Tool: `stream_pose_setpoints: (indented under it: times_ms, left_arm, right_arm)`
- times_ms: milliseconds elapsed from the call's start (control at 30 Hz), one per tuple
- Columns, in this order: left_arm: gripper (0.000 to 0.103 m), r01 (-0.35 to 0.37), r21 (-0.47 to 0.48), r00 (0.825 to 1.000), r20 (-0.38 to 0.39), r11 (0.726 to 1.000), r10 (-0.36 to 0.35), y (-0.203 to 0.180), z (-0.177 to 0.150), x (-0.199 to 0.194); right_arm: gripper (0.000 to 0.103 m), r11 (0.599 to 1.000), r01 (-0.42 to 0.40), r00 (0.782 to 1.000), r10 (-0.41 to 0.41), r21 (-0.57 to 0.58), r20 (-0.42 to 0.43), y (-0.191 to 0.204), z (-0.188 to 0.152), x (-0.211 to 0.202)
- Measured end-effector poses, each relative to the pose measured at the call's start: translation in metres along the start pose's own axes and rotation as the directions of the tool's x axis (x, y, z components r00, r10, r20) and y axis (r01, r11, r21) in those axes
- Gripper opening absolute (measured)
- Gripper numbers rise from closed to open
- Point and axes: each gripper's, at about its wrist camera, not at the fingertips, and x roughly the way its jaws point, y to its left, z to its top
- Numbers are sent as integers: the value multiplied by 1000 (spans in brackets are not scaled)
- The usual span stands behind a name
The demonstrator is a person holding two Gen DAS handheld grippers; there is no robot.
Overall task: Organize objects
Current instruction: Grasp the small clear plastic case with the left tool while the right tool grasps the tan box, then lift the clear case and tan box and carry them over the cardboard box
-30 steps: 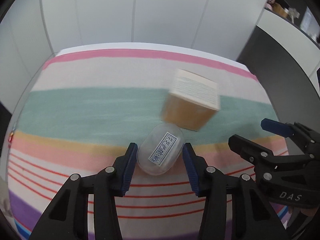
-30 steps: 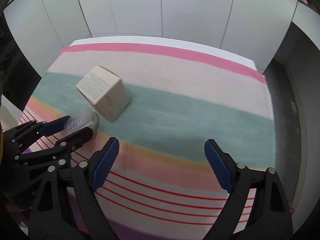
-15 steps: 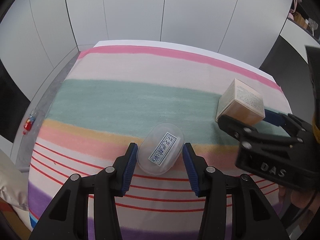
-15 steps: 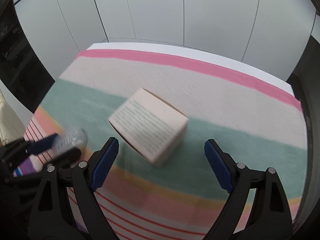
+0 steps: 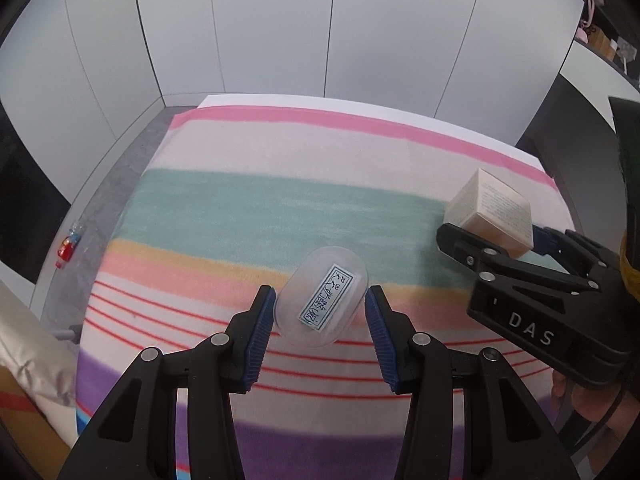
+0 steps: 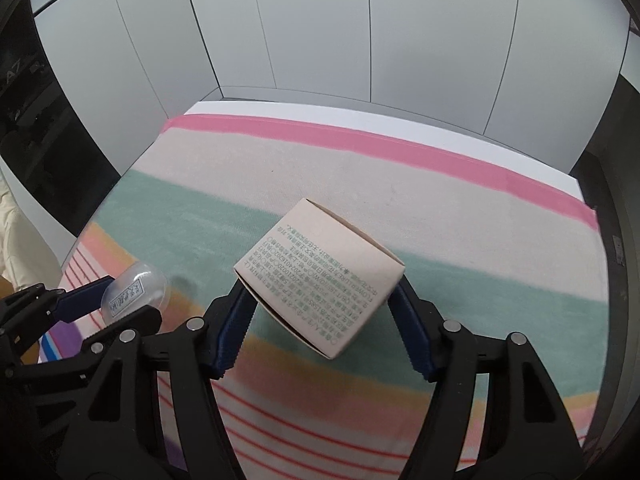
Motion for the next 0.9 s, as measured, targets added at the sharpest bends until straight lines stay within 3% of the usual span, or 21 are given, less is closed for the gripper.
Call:
stream_pose_setpoints:
  times_ms: [400, 900]
  left_arm:
    - [47, -20, 7, 999, 34, 1000, 20, -21, -14, -70]
    - [47, -11, -18, 998, 64, 1000, 12, -52, -67, -172]
  right_arm:
    - [69, 999, 9, 1000, -9, 38, 0, -2, -22, -75]
    - [69, 999, 9, 1000, -9, 34, -18, -22, -86, -200]
